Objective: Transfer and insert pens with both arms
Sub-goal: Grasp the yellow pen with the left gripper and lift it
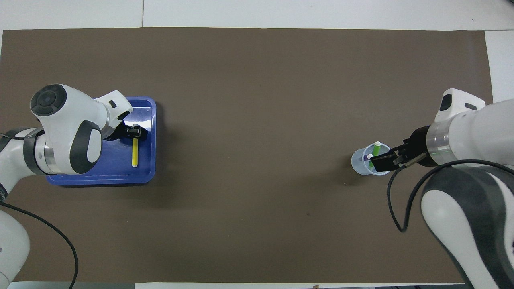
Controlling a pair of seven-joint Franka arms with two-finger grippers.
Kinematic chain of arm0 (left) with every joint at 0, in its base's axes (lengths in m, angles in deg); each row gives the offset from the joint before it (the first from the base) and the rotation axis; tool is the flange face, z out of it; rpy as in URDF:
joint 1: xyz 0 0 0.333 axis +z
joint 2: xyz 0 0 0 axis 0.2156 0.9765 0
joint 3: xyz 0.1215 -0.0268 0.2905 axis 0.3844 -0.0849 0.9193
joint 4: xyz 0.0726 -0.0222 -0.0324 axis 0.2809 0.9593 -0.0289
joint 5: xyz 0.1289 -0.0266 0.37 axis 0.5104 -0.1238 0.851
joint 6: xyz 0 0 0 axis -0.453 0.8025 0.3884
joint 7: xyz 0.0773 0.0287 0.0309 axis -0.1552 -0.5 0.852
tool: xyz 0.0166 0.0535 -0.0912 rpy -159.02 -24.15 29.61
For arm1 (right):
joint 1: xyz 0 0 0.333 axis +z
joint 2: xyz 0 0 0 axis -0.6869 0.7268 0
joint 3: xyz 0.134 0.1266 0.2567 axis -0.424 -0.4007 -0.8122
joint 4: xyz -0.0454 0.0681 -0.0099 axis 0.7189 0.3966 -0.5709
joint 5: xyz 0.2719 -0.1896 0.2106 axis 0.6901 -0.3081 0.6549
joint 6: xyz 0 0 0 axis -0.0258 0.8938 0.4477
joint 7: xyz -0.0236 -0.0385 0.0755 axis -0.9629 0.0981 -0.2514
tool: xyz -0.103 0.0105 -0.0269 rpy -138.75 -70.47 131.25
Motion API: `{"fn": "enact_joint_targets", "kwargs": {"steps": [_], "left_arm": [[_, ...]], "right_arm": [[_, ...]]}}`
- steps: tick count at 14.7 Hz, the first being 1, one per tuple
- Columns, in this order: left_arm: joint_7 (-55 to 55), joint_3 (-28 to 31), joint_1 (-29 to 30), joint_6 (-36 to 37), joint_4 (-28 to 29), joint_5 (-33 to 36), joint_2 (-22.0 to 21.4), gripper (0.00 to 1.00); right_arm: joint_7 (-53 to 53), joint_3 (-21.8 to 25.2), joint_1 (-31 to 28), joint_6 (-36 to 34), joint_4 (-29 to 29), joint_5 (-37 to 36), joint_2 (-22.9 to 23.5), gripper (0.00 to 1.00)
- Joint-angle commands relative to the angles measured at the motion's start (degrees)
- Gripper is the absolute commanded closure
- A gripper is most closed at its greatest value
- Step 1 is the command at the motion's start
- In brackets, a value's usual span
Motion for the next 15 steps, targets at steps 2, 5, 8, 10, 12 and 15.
{"fn": "enact_joint_targets", "kwargs": {"steps": [2,5,8,10,12,15], "left_arm": [[-0.43,0.29,-0.09,-0.67,-0.48,1.06,0.59,0.79],[-0.43,0.29,0.17,-0.14,-0.74,1.06,0.68,1.00],[-0.34,0.29,0.44,1.00,-1.53,1.06,0.68,1.00],[-0.08,0.29,0.61,5.63,-4.24,0.80,0.59,1.00],[1.76,0.20,0.62,11.43,-6.80,0.28,0.06,1.00],[9.75,0.03,-0.09,16.80,-7.51,-0.25,-2.74,1.00]], "right_arm": [[10.45,0.22,-2.88,-11.22,4.45,11.32,-0.43,0.00],[18.98,-0.21,-2.18,-10.01,4.36,15.18,-0.70,0.00],[28.49,-0.39,-2.00,-6.77,2.78,23.09,-1.31,0.00],[34.63,-0.83,0.71,-2.64,1.72,26.18,-1.49,0.00],[39.64,-0.92,2.73,0.96,1.54,29.07,-1.49,0.00],[44.23,-0.92,5.81,5.98,0.49,30.49,-1.49,0.00]]}}
